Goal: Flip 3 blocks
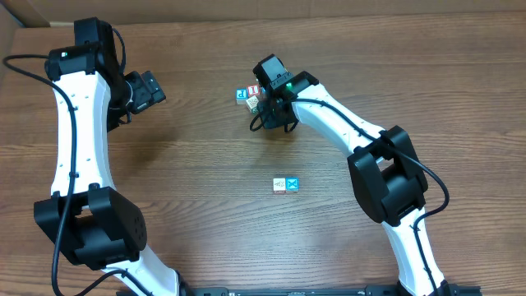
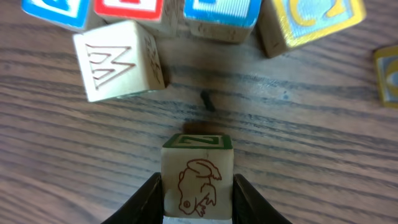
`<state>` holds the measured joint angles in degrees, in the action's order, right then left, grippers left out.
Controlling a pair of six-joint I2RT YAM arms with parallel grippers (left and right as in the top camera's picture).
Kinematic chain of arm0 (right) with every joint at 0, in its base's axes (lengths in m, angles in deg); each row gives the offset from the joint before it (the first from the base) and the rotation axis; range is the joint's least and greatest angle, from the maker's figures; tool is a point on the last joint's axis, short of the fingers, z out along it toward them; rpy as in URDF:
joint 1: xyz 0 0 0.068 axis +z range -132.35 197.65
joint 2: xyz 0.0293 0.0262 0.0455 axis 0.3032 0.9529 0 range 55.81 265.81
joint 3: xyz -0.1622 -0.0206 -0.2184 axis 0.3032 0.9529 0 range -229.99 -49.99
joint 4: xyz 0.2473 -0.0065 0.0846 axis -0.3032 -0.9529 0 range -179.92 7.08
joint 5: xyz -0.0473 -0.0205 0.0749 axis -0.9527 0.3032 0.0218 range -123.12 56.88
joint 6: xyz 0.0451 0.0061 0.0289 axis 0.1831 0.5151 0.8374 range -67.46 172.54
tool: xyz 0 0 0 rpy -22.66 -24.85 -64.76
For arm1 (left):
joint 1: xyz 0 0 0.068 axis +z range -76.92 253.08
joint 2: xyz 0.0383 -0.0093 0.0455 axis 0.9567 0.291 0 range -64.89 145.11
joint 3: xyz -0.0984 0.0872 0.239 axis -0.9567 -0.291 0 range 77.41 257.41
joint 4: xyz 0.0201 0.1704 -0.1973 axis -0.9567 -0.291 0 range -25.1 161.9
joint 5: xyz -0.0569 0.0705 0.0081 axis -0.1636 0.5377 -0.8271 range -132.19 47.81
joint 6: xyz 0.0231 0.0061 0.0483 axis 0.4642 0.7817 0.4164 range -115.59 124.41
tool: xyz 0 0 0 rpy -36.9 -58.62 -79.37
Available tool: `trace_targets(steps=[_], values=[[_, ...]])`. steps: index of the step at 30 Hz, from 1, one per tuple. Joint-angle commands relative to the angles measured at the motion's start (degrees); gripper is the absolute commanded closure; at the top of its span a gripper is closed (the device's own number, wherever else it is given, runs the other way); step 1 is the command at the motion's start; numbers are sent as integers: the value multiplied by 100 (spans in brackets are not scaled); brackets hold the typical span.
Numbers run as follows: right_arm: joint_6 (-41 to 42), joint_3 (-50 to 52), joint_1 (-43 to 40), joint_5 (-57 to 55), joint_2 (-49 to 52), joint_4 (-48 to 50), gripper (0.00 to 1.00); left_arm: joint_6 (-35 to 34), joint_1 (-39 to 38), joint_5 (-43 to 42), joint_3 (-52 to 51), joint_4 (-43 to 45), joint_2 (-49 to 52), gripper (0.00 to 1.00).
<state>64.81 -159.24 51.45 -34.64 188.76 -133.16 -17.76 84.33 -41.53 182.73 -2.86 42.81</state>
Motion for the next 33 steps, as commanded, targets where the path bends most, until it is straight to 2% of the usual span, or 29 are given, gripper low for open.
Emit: trace_targets(steps=[1,5,10,13,17,28,33], values=[[35,-317,0,-4,-527,-131,67,-13,-39,-24,129,2,42,0],[48,-339,105,549,-960,-529,67,-13,-39,-24,129,4,42,0],[1121,-339,297,1287,-1189,-1419,67,-15,-39,-24,129,2,42,0],[1617,-286,476,1309,-1154,-2037,66,-13,-39,-24,129,2,42,0],[1650,-173,776,1320,-1141,-2468,65,-13,-39,-24,129,2,42,0],[1679,-131,1429,970,-1132,-2658,65,-13,-39,-24,129,2,42,0],[1843,428,1711,756,-1132,-2273,62,-13,-39,-24,129,2,42,0]])
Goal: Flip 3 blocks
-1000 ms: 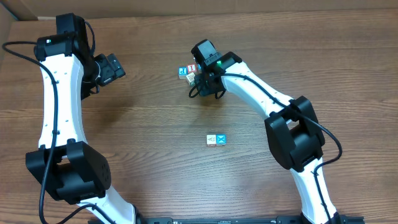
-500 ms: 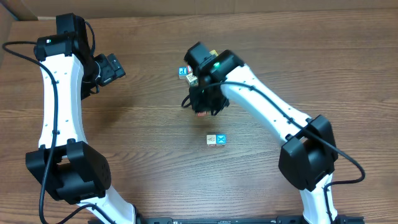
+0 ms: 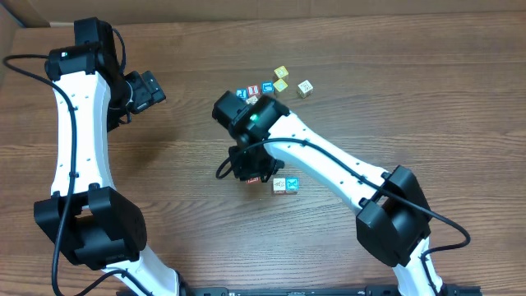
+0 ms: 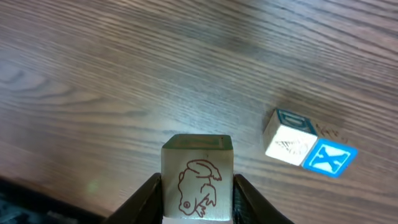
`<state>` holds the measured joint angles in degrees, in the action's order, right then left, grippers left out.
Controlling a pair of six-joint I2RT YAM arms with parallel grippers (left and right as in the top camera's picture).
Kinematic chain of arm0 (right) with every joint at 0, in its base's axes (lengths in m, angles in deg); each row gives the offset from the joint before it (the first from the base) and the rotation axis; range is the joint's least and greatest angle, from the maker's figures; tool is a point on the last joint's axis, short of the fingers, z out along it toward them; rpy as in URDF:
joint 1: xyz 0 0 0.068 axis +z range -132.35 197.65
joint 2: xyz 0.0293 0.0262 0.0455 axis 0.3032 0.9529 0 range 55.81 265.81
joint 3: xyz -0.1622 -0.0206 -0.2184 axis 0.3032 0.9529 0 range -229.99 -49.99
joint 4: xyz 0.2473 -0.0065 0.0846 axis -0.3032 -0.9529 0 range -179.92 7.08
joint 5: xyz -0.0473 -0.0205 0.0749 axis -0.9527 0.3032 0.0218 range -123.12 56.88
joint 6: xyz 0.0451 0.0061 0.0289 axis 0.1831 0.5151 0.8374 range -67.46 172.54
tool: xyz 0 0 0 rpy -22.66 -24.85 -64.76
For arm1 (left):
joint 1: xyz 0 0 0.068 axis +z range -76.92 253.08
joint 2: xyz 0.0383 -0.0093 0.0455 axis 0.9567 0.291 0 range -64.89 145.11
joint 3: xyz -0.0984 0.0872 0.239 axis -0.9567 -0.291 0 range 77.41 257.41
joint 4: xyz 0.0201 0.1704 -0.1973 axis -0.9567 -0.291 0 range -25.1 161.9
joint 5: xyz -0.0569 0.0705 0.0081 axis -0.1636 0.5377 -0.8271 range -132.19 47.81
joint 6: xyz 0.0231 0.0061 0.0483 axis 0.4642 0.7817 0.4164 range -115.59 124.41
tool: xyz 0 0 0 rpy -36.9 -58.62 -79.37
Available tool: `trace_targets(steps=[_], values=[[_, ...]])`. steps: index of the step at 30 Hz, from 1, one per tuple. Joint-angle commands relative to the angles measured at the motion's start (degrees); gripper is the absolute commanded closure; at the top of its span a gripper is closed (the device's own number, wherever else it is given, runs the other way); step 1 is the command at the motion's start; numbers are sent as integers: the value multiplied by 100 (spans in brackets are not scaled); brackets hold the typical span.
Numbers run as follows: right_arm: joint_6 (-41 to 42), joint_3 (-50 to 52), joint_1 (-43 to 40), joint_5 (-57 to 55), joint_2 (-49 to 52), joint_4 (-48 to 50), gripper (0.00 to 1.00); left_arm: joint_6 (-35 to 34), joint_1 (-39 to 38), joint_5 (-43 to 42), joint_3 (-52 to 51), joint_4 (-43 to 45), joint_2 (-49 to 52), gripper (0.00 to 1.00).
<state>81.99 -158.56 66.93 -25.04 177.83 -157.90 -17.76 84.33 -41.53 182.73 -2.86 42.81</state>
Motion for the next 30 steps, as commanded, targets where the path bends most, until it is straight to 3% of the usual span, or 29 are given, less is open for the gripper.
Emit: trace_targets(steps=[1,5,7,9,23,30], values=[[127,476,177,-199,-39,317,62,-13,-39,-24,129,4,42,0],[122,798,181,-201,-39,623,59,-13,-39,-24,129,2,42,0],[81,850,181,-201,-39,734,39,-13,-39,-24,129,4,42,0],[-103,846,175,-199,-39,861,29,-15,-39,-24,129,4,42,0],[-428,232,291,833,-44,647,31,-13,-39,-24,129,2,42,0],[-551,634,831,236,-39,957,29,-13,-39,-24,129,4,42,0]])
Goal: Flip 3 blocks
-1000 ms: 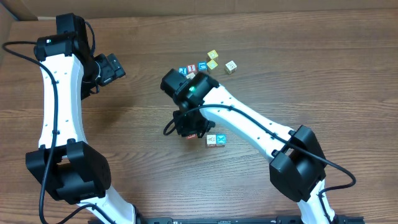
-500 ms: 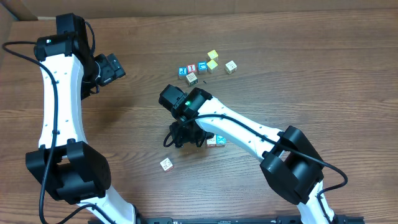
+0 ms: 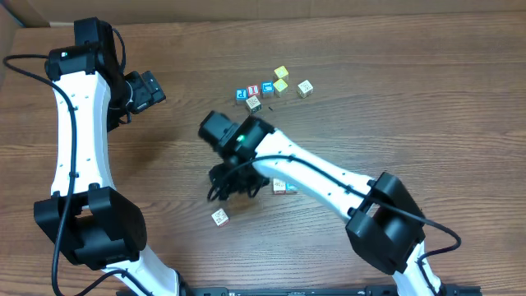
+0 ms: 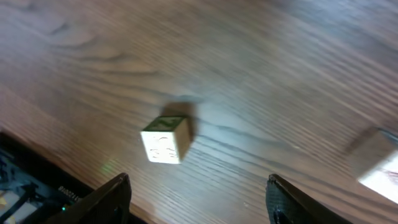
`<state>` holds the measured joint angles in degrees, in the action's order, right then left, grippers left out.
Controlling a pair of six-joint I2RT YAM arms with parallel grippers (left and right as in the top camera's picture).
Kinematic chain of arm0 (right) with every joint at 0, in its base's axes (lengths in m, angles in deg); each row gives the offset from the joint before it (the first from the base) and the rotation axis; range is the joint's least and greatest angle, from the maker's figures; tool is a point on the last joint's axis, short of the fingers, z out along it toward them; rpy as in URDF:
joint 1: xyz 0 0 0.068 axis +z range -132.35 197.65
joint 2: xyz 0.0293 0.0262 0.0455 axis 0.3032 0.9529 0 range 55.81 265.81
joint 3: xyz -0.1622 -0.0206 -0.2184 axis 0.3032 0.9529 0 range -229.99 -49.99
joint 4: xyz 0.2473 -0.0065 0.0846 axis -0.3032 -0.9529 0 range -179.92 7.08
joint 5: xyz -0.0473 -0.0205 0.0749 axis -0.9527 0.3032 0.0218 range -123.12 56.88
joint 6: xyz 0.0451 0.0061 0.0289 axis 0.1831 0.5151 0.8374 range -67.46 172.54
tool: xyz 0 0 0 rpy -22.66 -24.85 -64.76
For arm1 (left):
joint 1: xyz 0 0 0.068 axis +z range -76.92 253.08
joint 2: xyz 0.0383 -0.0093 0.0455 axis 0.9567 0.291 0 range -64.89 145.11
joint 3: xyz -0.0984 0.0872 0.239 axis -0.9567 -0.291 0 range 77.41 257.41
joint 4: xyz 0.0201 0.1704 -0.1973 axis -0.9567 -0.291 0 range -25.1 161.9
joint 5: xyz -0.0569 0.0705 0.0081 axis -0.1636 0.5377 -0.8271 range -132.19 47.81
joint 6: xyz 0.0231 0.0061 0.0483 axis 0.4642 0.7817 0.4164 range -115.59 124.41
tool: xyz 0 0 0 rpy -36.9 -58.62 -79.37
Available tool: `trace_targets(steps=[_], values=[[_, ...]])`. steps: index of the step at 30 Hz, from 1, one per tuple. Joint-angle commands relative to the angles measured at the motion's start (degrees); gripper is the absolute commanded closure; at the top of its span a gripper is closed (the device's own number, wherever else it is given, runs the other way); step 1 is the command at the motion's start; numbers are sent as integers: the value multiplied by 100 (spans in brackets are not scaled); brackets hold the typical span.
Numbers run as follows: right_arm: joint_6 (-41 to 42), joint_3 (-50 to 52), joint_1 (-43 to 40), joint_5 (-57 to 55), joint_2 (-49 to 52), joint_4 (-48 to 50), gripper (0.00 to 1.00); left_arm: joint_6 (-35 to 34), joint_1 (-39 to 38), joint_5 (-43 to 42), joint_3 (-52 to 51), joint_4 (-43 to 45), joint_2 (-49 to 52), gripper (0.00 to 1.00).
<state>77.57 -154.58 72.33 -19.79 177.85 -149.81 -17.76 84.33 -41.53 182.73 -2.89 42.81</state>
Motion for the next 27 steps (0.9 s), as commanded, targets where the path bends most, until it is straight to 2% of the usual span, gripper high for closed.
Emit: trace_targets(steps=[1,6,14,21,25,27], values=[[-109,310,361,-439,-42,227,28,-15,-39,-24,129,4,42,0],[-129,710,660,-1060,-42,739,27,-15,-39,-24,129,4,42,0],[-151,1080,883,-1185,-42,1351,27,-13,-39,-24,129,7,42,0],[-122,1080,772,-2133,-42,1189,30,-13,-39,-24,129,4,42,0],[-101,1078,566,-2212,-42,955,30,-13,-39,-24,129,4,42,0],[-109,1073,461,-1886,-44,890,30,-13,-39,-24,129,4,42,0]])
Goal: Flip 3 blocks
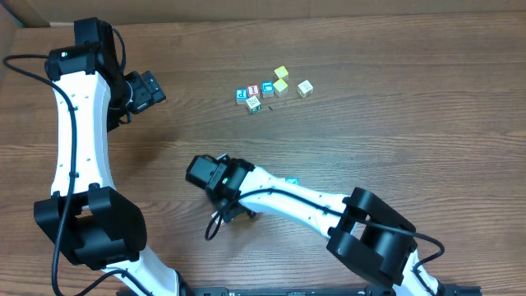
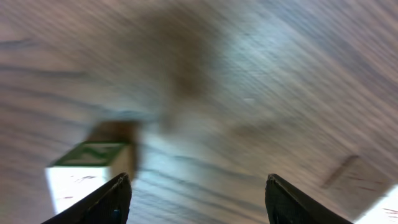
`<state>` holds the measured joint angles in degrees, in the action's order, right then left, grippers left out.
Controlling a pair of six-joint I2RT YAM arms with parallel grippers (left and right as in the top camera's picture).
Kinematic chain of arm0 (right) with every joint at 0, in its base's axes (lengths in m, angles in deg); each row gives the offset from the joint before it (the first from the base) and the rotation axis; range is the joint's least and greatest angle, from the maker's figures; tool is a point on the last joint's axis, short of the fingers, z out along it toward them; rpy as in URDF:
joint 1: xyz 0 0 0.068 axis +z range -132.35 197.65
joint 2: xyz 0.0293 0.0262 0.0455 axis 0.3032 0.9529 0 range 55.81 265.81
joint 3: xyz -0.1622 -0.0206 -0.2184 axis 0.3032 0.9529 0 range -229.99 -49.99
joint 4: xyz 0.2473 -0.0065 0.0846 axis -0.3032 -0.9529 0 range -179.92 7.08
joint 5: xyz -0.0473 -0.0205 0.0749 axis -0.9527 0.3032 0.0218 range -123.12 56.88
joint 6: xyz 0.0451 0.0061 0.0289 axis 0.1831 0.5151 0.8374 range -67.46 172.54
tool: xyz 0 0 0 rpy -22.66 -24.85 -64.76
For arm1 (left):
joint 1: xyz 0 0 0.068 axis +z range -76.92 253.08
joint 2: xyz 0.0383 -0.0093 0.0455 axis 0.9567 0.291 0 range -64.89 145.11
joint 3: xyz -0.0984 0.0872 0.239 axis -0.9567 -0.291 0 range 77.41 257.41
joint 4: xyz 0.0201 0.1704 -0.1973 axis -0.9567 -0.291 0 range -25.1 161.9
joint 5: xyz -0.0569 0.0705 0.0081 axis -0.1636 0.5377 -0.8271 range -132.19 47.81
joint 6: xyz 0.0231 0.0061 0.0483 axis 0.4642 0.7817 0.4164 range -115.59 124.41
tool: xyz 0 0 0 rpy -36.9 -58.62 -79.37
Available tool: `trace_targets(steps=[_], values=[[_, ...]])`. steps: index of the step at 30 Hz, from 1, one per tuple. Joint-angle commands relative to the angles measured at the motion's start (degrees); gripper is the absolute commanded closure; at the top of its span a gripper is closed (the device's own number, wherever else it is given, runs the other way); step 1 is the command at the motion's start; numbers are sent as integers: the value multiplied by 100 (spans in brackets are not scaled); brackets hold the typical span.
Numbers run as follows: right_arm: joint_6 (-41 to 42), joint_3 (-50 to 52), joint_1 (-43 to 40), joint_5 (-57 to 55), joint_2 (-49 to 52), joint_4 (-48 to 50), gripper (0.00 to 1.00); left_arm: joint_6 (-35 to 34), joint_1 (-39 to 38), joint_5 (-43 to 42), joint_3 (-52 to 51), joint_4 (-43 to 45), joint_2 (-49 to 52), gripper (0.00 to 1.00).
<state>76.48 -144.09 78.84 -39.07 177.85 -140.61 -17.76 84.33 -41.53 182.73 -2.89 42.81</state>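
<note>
My right gripper [image 2: 198,186] is open wide and low over the table; in the overhead view it [image 1: 233,207] sits left of the table's middle. A pale block with a green-lettered top [image 2: 87,169] lies just beside its left fingertip [image 2: 118,190], not between the jaws; the picture is blurred. The arm hides this block from overhead. Just right of the arm, only the cyan edge of a block pair [image 1: 292,180] shows. My left gripper [image 1: 150,89] hangs at the far left, away from all blocks.
Several small coloured blocks [image 1: 267,88] lie in a cluster at the back of the wooden table [image 1: 427,123]. A pale corner [image 2: 388,208] shows at the lower right of the right wrist view. The table's front edge is close to the right gripper.
The right gripper, open then and now, has dropped lower and moved toward the front. The pale block, which lay ahead of it, is now right beside its left fingertip and hidden from overhead.
The right gripper was shut on the rabbit block beside the back cluster. Then it held the block near the pair in the middle. Then it was open, with the block lying on the table front-left of the pair. Now it is low beside that block.
</note>
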Motion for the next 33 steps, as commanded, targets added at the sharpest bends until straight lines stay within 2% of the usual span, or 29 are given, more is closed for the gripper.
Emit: trace_targets(steps=[1,5,8,14,18,23,27,31,33], values=[[-24,13,-240,356,-50,-31,30,-15,-39,-24,129,4,42,0],[-498,-87,-315,1565,-52,129,30,-13,-39,-24,129,4,42,0],[-649,-149,-295,1786,-55,214,30,-13,-39,-24,129,4,42,0],[-737,-149,-15,1801,-52,240,33,-13,-39,-24,129,7,42,0],[-745,-103,286,1128,-52,304,33,-13,-39,-24,129,7,42,0],[-748,131,448,942,-50,693,34,-13,-39,-24,129,7,42,0],[-745,315,442,894,-50,1095,41,-13,-39,-24,129,7,42,0],[-726,343,431,636,-50,1069,53,-13,-39,-24,129,4,42,0],[-726,343,433,562,-50,1056,56,-13,-39,-24,129,4,42,0]])
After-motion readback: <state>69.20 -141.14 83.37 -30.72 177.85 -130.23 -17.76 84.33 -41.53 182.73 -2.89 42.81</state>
